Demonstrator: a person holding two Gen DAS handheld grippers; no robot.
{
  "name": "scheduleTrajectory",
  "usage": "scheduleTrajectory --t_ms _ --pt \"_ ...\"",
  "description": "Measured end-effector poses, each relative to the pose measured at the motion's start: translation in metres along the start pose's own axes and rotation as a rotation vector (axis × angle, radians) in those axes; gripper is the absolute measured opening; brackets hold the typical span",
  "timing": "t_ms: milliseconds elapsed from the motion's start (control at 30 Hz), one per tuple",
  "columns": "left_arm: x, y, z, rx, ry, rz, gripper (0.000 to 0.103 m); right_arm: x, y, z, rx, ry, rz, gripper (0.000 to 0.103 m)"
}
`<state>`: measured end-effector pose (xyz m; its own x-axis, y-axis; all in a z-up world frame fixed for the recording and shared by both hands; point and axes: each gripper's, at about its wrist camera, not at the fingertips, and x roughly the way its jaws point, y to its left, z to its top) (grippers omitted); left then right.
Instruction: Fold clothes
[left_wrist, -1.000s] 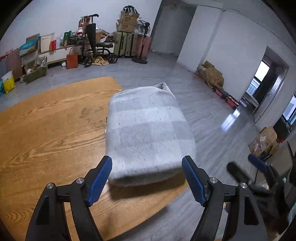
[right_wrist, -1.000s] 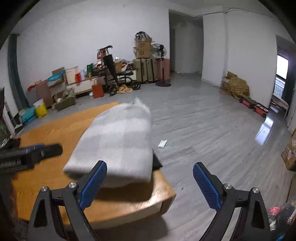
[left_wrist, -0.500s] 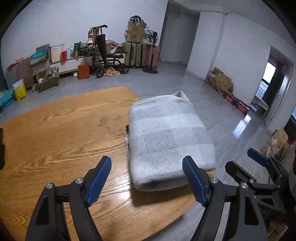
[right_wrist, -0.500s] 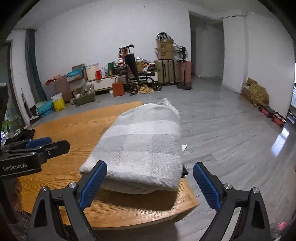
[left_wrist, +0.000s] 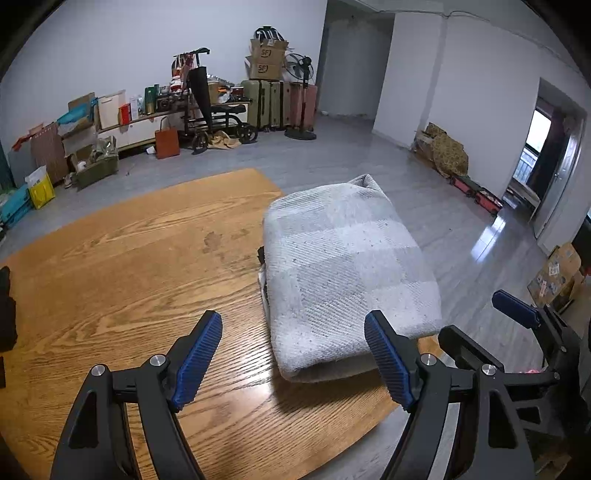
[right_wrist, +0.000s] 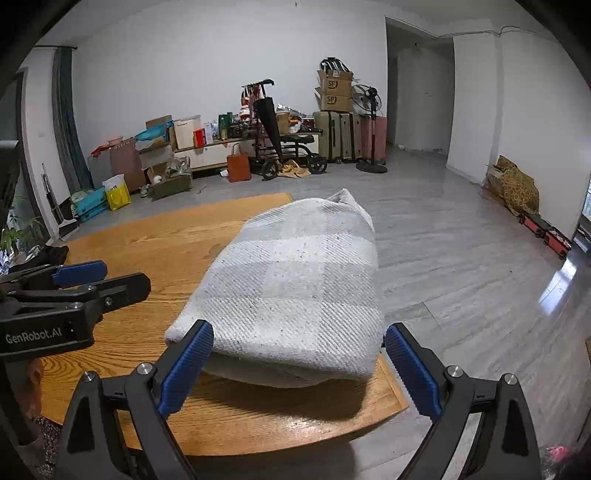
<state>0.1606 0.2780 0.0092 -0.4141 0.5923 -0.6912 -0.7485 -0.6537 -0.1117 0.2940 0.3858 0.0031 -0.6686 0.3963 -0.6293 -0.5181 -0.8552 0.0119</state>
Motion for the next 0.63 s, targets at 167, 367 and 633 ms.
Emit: scheduleTrajectory --t_ms 167,367,633 --pt "-0.0022 0.0000 0.0018 -0.008 0.016 0.005 0.080 -0.0009 0.0018 -0.0021 0.003 0.017 -0.005 0.097" --pt "-0.0042 -0.0018 -0.0002 -0.007 0.021 -0.004 0.080 -0.0005 0.0050 -0.0045 0.001 0.027 -0.018 0.097" --pt "-0.0074 -0.0066 -0.0023 0.010 0.033 -0.018 0.080 -0.0002 0.0101 -0.0077 -0.004 0.039 -0.026 0.097"
